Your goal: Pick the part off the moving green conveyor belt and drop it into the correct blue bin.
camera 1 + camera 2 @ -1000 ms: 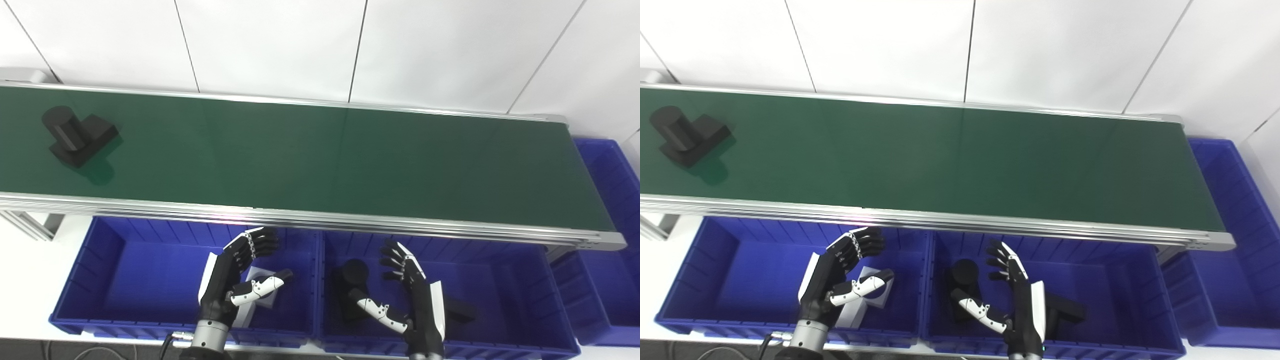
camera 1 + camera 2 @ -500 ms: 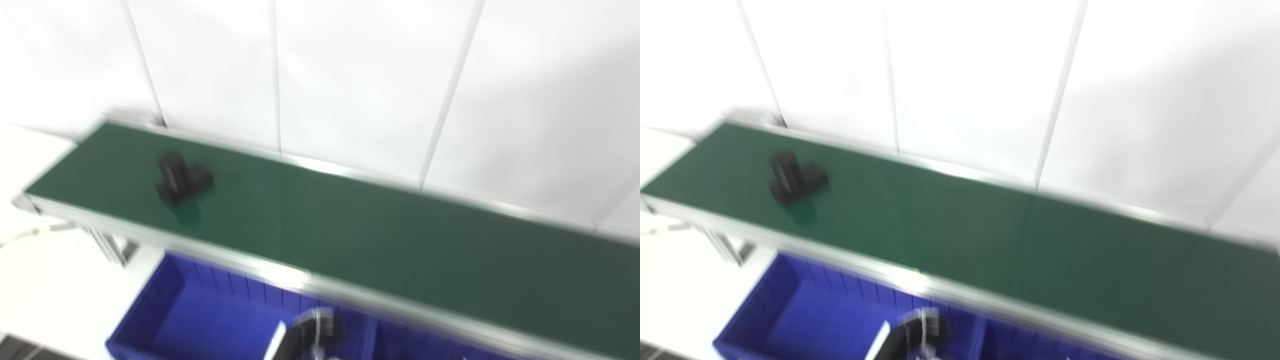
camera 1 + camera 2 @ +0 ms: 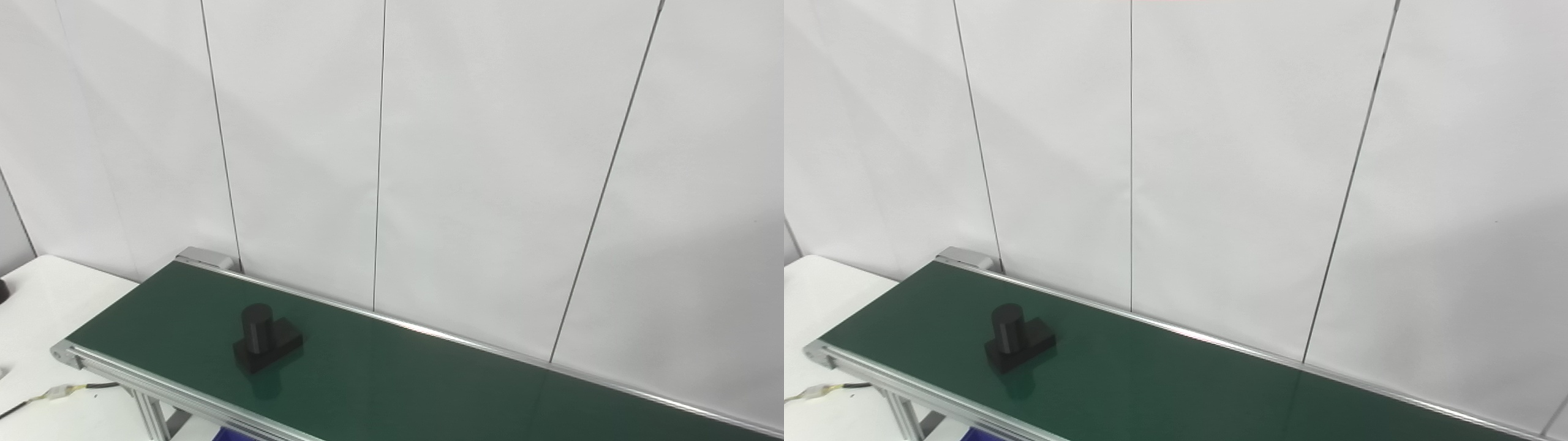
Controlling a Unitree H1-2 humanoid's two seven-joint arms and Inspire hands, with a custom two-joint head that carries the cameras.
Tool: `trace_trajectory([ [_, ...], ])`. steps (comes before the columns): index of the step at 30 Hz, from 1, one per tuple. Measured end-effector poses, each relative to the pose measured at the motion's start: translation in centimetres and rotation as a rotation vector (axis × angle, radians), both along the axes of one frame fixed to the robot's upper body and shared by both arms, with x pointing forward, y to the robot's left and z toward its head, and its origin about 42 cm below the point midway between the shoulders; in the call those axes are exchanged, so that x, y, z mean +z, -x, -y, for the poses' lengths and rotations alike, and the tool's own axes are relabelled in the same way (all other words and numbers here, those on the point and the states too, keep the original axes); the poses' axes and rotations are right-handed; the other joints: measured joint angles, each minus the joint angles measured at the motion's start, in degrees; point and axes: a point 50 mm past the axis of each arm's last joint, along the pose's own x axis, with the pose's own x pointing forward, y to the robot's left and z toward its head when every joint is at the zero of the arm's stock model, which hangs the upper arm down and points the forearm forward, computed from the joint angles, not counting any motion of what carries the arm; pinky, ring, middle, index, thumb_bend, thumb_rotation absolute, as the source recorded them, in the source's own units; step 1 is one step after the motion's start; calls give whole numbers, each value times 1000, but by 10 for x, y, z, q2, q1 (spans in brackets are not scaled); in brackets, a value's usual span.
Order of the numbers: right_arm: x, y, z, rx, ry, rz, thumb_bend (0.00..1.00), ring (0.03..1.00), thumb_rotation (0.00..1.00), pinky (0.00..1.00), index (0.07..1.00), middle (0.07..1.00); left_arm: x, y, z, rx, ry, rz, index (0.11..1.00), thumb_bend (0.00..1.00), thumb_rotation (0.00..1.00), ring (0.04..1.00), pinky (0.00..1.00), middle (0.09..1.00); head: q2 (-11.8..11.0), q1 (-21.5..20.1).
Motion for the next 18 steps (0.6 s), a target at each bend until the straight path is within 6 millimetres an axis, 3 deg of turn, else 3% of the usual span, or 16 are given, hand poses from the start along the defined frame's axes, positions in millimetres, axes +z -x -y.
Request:
trace_trajectory([
  [7,4,-1,-6,23,-3,14,576,716,0,597,832,787,2,0,3,-12,-1,7,578,776,0,554,527,577,26,-22],
  [11,12,-4,-7,30,-11,49,583,709,0,565,826,778,7,0,3,-7,10,26,582,794,0,562,542,577,76,-47],
  [18,39,-10,6,24,-15,150,566,713,0,575,840,784,13,7,3,-6,27,45,618,763,0,590,572,607,111,-67],
])
